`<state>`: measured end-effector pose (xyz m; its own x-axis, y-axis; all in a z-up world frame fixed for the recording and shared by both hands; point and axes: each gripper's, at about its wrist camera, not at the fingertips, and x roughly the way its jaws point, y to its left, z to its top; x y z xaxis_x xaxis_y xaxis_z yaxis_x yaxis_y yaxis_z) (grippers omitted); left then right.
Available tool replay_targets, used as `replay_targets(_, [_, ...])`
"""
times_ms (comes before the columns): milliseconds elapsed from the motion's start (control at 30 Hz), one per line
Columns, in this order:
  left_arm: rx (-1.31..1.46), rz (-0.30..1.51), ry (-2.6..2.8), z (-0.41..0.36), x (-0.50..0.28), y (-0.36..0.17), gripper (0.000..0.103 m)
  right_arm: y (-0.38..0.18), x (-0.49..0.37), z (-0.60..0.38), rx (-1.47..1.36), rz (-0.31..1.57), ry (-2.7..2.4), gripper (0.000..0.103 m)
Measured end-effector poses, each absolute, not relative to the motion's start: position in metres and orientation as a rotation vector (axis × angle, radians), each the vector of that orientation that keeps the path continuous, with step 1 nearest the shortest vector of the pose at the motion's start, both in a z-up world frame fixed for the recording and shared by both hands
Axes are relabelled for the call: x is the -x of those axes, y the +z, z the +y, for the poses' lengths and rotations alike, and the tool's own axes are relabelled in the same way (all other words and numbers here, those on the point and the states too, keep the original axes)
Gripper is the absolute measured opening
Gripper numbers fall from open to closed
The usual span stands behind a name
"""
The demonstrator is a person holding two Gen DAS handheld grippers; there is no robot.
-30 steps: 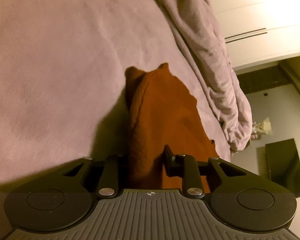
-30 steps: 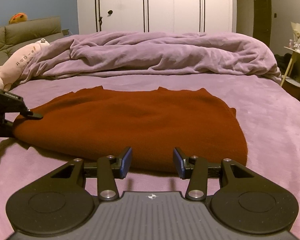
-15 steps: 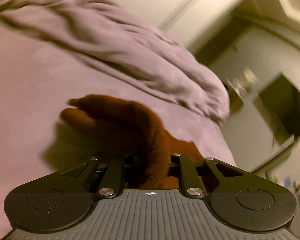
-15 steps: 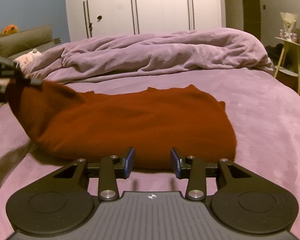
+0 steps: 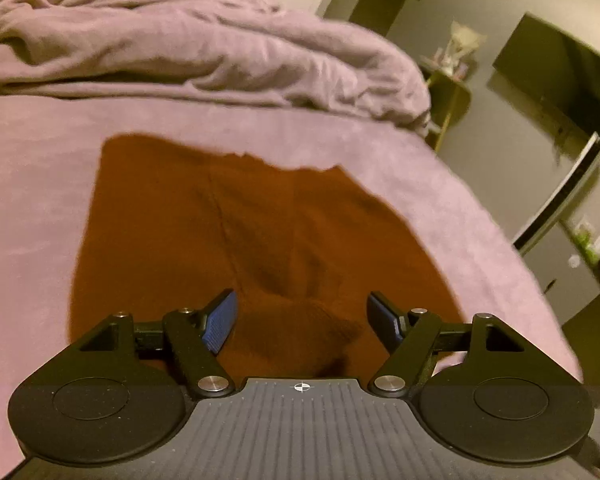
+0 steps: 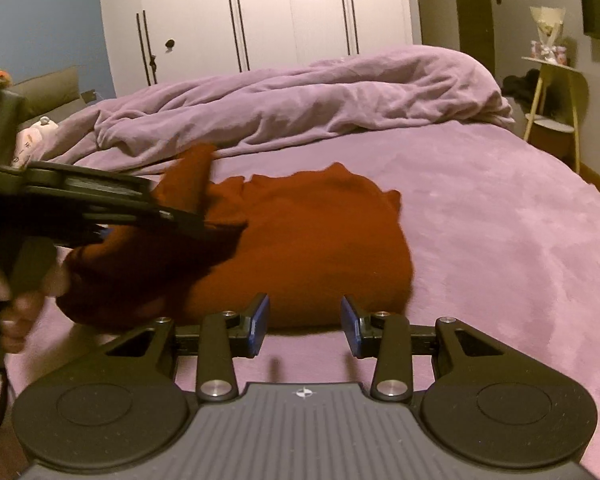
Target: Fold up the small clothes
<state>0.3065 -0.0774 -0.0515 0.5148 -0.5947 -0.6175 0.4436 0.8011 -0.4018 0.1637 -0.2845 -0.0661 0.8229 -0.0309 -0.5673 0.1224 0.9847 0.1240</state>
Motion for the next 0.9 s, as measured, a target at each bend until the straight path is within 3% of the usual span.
replay_targets(133, [0.285,0.734,-0.590,-0.040,-0.289,-0.034,0.091,-0.061,-0.173,-0.291,-0.211,0.585,-0.071,0.038])
replay_targets(433, [0.328,0.835,-0.273,0.019,-0.301,-0.070,0.091,-0.022,-0.227,-0.255,-0.303,0.528,0.131,0.038])
replay_targets(533, [0.370,0.845,-0.292,0.023,-0.300,-0.079,0.091,-0.018,-0.246,-0.231,-0.267,0.541,0.217,0.031])
replay_targets(633, [0.354,0.850,-0.314,0.021,-0.301,-0.081,0.091,-0.038,-0.265,-0.220,-0.284,0.667,0.254,0.015])
replay_targets(767, [0.351,0.891,-0.352,0.009,-0.304,-0.088,0.093,-0.076,-0.261,-0.230,-0.262,0.745,0.189,0.012])
replay_targets(900, [0.318,0.895,-0.363,-0.001,-0.305,-0.093,0.094,-0.070,-0.254,-0.247,-0.338,0.755,0.147,0.012])
